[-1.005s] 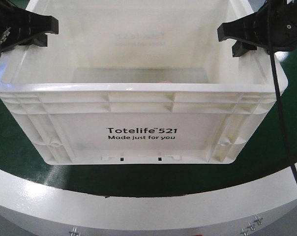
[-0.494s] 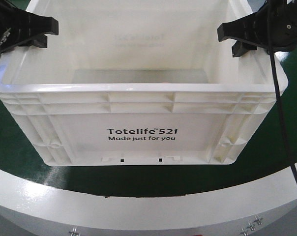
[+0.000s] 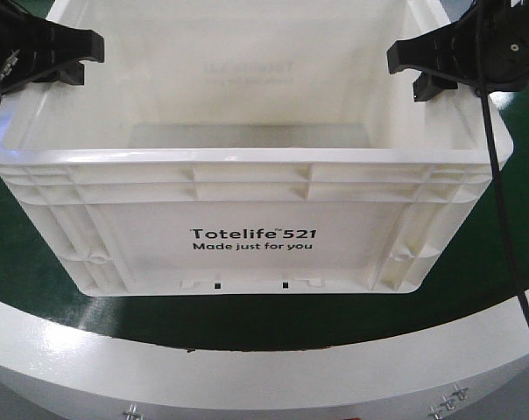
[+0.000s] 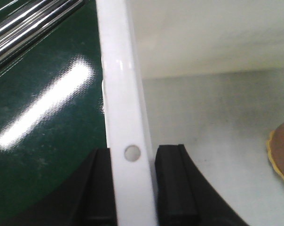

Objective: Place moving items into box and shelve
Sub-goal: 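Hold the tote raised in both grippers while the base backs away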

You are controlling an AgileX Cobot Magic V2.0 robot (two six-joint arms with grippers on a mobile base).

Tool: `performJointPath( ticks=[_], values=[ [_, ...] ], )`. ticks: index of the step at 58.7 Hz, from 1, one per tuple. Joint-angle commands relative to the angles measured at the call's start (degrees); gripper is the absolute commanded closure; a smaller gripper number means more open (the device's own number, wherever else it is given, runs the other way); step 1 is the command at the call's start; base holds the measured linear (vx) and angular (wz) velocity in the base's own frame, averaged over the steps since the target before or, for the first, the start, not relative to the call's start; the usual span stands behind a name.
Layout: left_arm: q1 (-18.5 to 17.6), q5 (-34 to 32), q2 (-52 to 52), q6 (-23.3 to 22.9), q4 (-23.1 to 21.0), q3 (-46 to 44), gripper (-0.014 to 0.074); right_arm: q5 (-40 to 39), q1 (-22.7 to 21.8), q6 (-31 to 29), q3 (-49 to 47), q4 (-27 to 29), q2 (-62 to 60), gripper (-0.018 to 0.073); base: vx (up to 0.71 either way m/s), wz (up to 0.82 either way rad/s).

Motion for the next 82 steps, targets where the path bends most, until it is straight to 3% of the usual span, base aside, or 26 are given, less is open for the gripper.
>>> performJointPath(
  ticks=[1, 82],
  values=[
    [0.29, -6.04, -2.80, 0.02, 2.55, -2.17, 0.0596, -6.00, -0.51, -0.81, -2.32, -2.86, -3.21, 0.0564, 0.00, 0.00],
    [0.29, -6.09, -2.75, 0.02, 2.55, -2.17, 0.0596, -6.00, -0.51, -0.81, -2.32, -2.86, -3.21, 0.0564, -0.01, -0.01]
  ],
)
